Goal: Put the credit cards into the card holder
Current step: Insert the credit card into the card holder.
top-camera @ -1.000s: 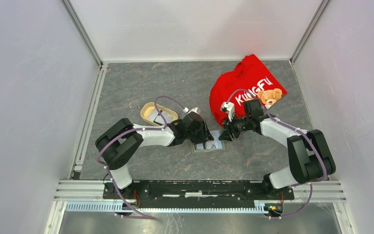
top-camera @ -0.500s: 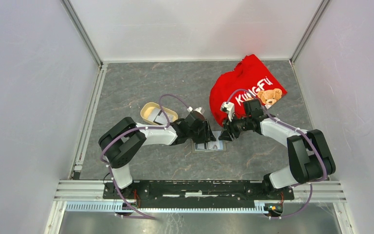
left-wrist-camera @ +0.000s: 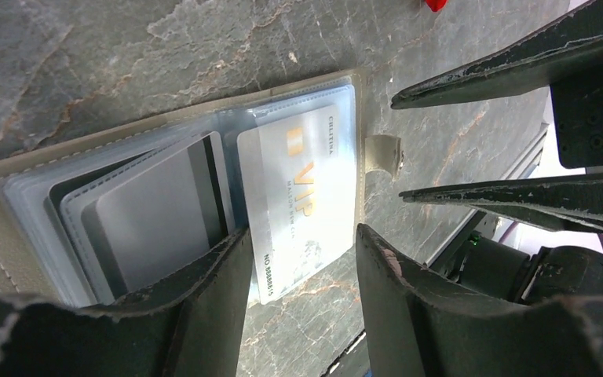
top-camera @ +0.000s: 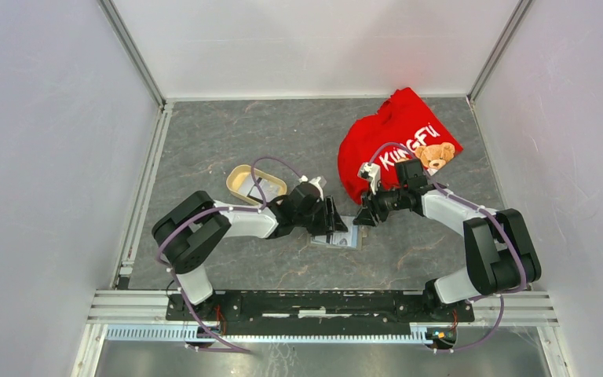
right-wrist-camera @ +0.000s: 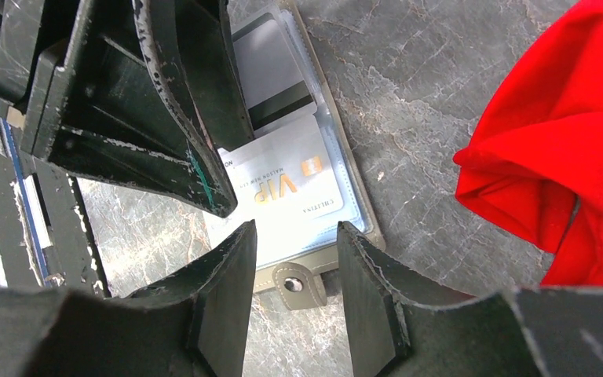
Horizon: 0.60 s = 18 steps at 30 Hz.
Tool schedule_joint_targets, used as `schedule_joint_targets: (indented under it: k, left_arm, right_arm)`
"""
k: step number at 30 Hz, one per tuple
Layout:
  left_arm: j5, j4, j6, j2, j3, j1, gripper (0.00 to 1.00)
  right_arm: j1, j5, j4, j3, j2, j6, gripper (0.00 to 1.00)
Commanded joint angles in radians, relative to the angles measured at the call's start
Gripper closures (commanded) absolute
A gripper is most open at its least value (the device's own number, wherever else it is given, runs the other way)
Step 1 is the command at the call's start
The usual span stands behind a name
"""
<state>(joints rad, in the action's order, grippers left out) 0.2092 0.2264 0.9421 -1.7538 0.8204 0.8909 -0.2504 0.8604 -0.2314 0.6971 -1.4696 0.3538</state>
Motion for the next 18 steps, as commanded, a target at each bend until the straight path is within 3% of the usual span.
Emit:
schedule_joint_targets:
  k: [1,11,18]
  left_arm:
    - [0.036,0.044,-0.009,0.048,-0.033,-0.017,0.41]
    - [-0.035,-0.106,-0.101,0.06,0.033,-0.017,0.41]
    - [0.004,-0.073,-0.109,0.035,0.043,0.006,0.47]
  right_arm:
    - [0.006,0.032,0.017,0.017,0.018,0.008,0.51]
    - [0.008,0.035,0.015,0.018,0.01,0.01,0.51]
    - [0.007,0.036,0.015,0.019,0.001,0.01,0.51]
